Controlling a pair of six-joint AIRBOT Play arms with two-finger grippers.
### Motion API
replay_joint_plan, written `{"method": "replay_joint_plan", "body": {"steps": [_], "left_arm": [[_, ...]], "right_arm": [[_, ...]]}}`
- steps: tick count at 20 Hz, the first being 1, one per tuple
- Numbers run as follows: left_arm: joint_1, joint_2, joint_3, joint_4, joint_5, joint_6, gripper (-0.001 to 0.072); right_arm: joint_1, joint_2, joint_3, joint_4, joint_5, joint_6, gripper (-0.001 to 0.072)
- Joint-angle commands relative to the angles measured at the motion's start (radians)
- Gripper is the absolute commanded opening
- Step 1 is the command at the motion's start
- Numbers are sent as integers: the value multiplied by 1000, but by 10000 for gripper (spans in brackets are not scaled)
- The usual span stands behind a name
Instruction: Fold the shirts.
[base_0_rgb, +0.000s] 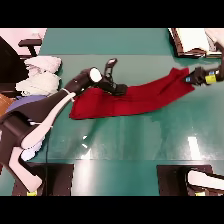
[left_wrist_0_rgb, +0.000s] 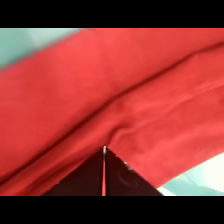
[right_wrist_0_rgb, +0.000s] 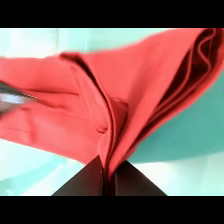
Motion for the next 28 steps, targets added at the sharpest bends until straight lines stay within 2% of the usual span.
{"method": "replay_joint_plan", "body": {"steps": [1,5,9,10,12,15,18,19,20,21,22,24,25,28], "left_arm": [[-49,-101,102,-12,-26,-1,29],[-58,-113,114,-23,-3,0,29],[-53,-112,116,14,-23,0,30],[-35,-112,134,31,-61,-1,29],[29,-80,173,97,-150,-1,29],[175,69,185,237,-214,-1,30],[350,257,185,317,-249,0,30],[401,311,185,328,-254,0,30],[449,362,185,338,-258,0,30],[489,404,185,342,-264,0,30],[526,441,184,342,-267,0,30],[575,492,184,342,-281,0,31],[590,509,184,342,-290,0,31],[594,525,184,341,-316,28,30]], "right_arm": [[123,50,134,45,3,47,13],[242,50,190,114,-29,53,13],[328,50,190,155,-103,53,13],[344,47,190,155,-121,53,14],[380,42,190,157,-150,53,13],[475,-3,190,220,-200,49,14],[661,-115,190,340,-333,-57,15],[735,-165,190,376,-402,-100,32],[803,-214,190,402,-462,-143,180],[864,-266,196,420,-508,-186,411],[906,-317,222,405,-507,-203,491],[935,-401,306,369,-406,-209,481],[924,-421,342,325,-349,-184,437],[821,-409,335,221,-248,-111,429]]}}
